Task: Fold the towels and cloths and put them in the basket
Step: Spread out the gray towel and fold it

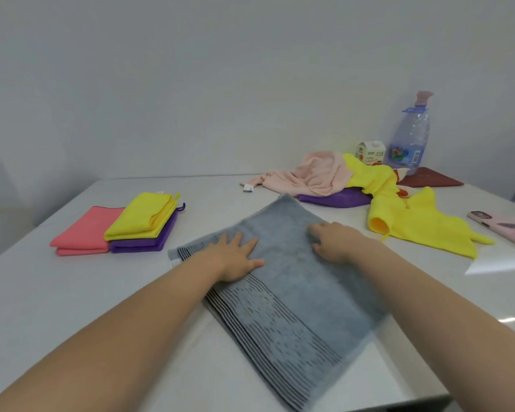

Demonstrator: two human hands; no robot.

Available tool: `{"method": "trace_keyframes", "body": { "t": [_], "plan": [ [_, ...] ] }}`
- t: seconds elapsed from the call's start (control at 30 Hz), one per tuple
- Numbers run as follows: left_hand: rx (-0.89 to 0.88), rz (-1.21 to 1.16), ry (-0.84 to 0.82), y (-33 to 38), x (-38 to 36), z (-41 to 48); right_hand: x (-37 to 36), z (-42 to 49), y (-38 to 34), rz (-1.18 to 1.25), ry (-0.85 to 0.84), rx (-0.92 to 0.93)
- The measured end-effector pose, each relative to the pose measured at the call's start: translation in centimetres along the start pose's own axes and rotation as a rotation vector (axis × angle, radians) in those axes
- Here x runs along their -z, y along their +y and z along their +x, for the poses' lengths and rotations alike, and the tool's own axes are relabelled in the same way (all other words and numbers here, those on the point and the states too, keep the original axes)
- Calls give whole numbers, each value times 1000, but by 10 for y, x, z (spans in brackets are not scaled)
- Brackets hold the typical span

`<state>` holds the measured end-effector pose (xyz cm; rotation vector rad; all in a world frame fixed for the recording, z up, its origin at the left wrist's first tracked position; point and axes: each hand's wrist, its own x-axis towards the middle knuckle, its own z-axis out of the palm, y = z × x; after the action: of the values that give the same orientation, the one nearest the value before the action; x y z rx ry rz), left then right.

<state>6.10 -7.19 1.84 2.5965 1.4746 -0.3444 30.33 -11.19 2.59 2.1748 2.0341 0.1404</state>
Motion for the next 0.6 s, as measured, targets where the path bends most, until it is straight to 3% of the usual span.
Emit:
{"method": "trace_keyframes", "body": {
  "t": [0.07, 0.17, 0.23, 0.33, 0.43, 0.5, 0.6],
  "plan": [
    [-38, 110, 113, -14, 2, 10, 2, -9, -9, -4, -30, -34],
    [134, 353, 308, -7, 12, 20, 0, -8, -19, -75, -27, -236],
    [200, 241, 336, 14, 20, 20, -4, -8, -32, -120, -43, -305],
    [168, -34, 195, 36, 16, 20, -7, -7, -41, -116, -7, -356],
    [147, -34, 92, 22, -1, 24, -6, -10, -46, 89, 160, -292],
    [153, -6, 162, 2, -3, 27, -1, -12, -48, 323, 236, -251],
    [184, 252, 376, -11, 4, 27, -1, -16, -42, 524, 337, -229]
  ]
}}
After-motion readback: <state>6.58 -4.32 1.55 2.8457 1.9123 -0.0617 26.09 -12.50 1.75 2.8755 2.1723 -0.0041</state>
